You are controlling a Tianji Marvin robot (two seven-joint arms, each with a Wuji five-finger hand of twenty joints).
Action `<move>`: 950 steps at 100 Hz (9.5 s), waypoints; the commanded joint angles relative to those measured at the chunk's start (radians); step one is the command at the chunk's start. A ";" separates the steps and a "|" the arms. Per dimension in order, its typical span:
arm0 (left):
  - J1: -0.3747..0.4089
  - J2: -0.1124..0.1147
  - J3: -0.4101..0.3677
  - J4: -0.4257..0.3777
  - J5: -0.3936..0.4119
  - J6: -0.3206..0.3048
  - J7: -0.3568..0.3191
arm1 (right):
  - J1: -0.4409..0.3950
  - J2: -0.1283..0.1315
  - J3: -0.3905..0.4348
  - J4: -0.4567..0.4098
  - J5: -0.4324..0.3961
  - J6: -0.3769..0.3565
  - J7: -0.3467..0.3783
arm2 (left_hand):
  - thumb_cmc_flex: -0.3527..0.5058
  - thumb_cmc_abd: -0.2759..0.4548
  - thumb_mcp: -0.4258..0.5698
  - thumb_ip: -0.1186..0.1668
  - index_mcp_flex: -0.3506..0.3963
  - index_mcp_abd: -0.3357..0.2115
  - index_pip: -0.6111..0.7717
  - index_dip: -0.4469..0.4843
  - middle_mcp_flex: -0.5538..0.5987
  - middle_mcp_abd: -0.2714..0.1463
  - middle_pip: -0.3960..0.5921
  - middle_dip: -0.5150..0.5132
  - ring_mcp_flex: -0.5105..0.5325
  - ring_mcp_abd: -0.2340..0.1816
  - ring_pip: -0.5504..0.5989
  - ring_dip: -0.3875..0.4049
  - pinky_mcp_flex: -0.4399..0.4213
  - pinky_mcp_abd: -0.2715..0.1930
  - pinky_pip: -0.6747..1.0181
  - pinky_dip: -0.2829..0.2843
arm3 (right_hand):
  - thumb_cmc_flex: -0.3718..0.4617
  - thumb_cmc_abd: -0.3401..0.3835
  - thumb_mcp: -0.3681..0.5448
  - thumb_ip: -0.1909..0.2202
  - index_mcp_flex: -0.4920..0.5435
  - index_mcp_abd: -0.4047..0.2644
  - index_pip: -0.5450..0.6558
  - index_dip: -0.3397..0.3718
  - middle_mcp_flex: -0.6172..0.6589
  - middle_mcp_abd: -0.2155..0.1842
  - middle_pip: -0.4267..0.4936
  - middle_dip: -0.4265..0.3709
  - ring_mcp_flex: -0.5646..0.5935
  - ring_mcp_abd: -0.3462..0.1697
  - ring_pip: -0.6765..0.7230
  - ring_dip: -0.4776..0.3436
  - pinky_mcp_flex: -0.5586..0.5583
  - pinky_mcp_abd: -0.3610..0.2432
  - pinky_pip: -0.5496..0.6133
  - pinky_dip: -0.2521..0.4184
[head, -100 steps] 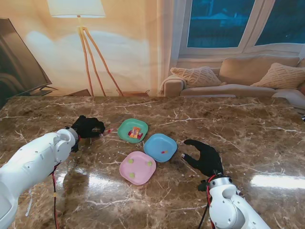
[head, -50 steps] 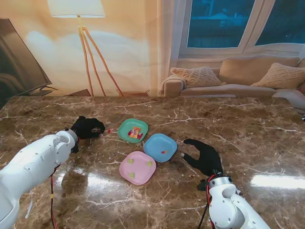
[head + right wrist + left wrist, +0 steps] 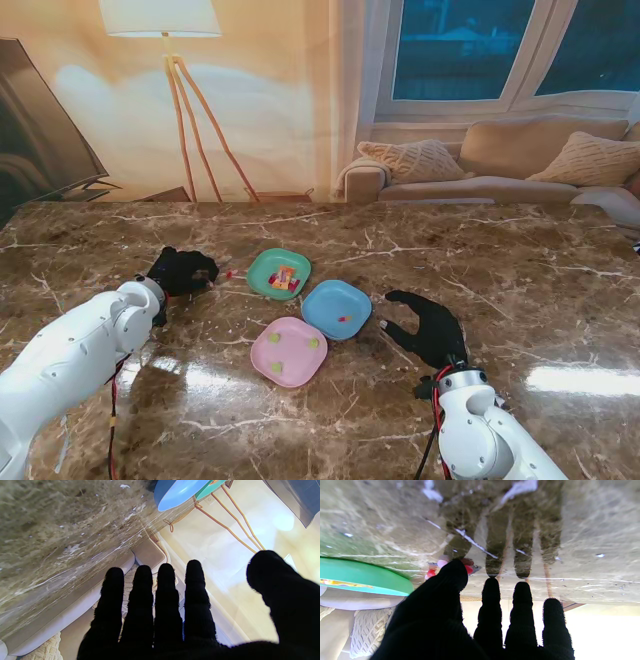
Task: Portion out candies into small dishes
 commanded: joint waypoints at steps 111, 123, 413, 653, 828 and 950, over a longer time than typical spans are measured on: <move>0.194 0.045 -0.241 -0.234 0.169 0.064 -0.071 | -0.011 -0.005 -0.001 0.007 0.011 -0.005 0.003 | 0.048 -0.079 0.004 0.017 0.078 0.009 0.050 0.004 0.143 0.003 0.122 0.080 -0.004 -0.006 0.009 0.016 -0.025 -0.011 -0.026 0.004 | -0.029 0.019 0.023 0.015 -0.006 -0.027 -0.004 0.004 0.013 -0.009 0.000 0.013 -0.023 0.013 -0.003 0.010 -0.006 -0.005 -0.020 0.016; 0.206 0.048 -0.258 -0.257 0.185 0.063 -0.074 | -0.012 -0.006 0.000 0.007 0.012 -0.005 0.002 | 0.049 -0.079 0.006 0.018 0.078 0.010 0.051 0.004 0.145 0.005 0.121 0.082 -0.003 -0.004 0.008 0.016 -0.025 -0.011 -0.027 0.004 | -0.029 0.019 0.024 0.015 -0.005 -0.026 -0.003 0.004 0.013 -0.010 0.000 0.013 -0.024 0.015 -0.003 0.010 -0.006 -0.005 -0.020 0.016; 0.190 0.063 -0.168 -0.177 0.176 0.016 -0.086 | -0.016 -0.003 0.004 0.002 0.028 -0.015 0.027 | 0.022 -0.057 -0.003 0.008 0.063 0.110 0.049 -0.025 0.119 0.015 0.164 0.051 -0.024 -0.002 -0.001 0.014 -0.041 -0.022 -0.101 0.007 | -0.032 0.023 0.022 0.016 -0.013 -0.027 -0.008 0.002 0.024 -0.009 0.003 0.019 -0.015 0.016 -0.002 0.013 -0.006 0.000 -0.017 0.018; 0.144 -0.039 -0.075 -0.481 0.131 0.094 0.024 | -0.035 -0.011 0.037 0.009 0.042 -0.047 -0.004 | 0.021 -0.059 0.034 0.012 0.031 0.096 0.078 0.013 0.125 0.026 0.146 0.118 -0.023 0.008 -0.001 0.019 -0.039 -0.020 -0.096 0.023 | -0.032 0.024 0.022 0.016 -0.013 -0.029 -0.009 -0.003 0.023 -0.010 0.002 0.018 -0.016 0.014 -0.003 0.012 -0.004 -0.004 -0.017 0.017; 0.225 0.027 -0.306 -0.558 0.240 0.198 -0.143 | -0.062 -0.011 0.060 -0.025 0.043 -0.029 -0.002 | -0.100 -0.107 0.054 0.029 -0.015 0.197 -0.167 -0.309 0.011 0.015 0.091 -0.276 -0.046 0.006 -0.047 -0.009 -0.043 -0.006 -0.105 0.005 | -0.031 0.024 0.023 0.016 -0.010 -0.029 -0.007 -0.002 0.024 -0.008 0.003 0.019 -0.017 0.017 -0.002 0.013 -0.005 -0.003 -0.016 0.018; -0.037 -0.051 0.028 -0.116 -0.050 0.221 -0.153 | -0.056 -0.004 0.054 -0.022 0.040 -0.009 0.030 | -0.228 0.005 -0.056 0.076 0.035 0.313 -0.526 -0.541 -0.047 0.056 0.013 -0.341 -0.078 0.024 -0.085 -0.010 -0.047 0.001 -0.182 0.004 | -0.031 0.025 0.023 0.016 -0.011 -0.029 -0.007 0.000 0.024 -0.007 0.003 0.020 -0.017 0.017 -0.002 0.014 -0.005 -0.002 -0.015 0.019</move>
